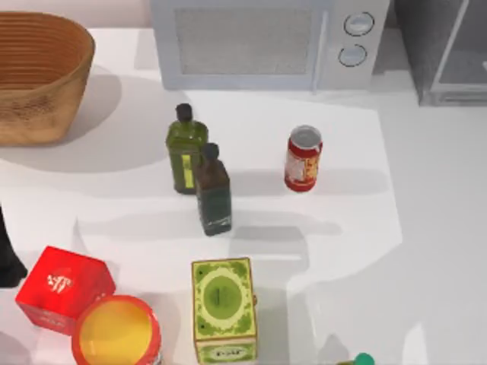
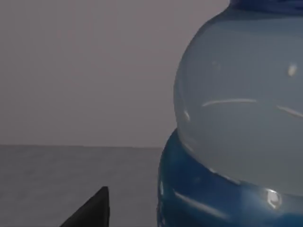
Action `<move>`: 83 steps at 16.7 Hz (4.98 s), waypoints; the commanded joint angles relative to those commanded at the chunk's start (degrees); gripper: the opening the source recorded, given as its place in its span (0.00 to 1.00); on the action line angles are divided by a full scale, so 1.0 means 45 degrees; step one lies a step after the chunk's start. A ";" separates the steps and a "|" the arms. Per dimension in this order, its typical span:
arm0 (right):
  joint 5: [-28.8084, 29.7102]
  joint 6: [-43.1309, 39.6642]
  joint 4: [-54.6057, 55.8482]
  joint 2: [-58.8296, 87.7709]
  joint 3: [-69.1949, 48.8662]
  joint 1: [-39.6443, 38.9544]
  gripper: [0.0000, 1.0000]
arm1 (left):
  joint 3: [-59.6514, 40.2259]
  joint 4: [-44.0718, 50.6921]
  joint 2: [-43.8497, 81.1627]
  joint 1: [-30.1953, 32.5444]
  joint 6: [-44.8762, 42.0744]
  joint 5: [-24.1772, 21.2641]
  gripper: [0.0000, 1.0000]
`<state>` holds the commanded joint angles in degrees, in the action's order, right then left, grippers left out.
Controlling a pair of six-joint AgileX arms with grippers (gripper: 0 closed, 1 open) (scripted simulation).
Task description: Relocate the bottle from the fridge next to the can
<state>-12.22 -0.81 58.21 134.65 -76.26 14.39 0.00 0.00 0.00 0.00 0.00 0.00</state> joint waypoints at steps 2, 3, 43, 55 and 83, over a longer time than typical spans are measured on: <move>0.0041 -0.0002 -0.0203 0.0175 -0.0364 -0.0038 1.00 | 0.0000 0.0000 0.0000 0.0000 0.0000 0.0000 1.00; 0.0042 -0.0002 -0.0208 0.0179 -0.0372 -0.0039 1.00 | 0.0000 0.0000 0.0000 0.0000 0.0000 0.0000 1.00; -0.0238 0.0059 -0.1430 -0.2259 0.0828 0.0235 0.00 | 0.0000 0.0000 0.0000 0.0000 0.0000 0.0000 1.00; -0.1242 0.0079 0.1244 -0.6279 0.7557 0.1192 0.00 | 0.0000 0.0000 0.0000 0.0000 0.0000 0.0000 1.00; 0.7583 0.0058 0.6852 -0.3546 1.0298 -0.7838 0.00 | 0.0000 0.0000 0.0000 0.0000 0.0000 0.0000 1.00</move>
<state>21.90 -0.55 89.04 118.69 -29.92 -20.88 0.00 0.00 0.00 0.00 0.00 0.00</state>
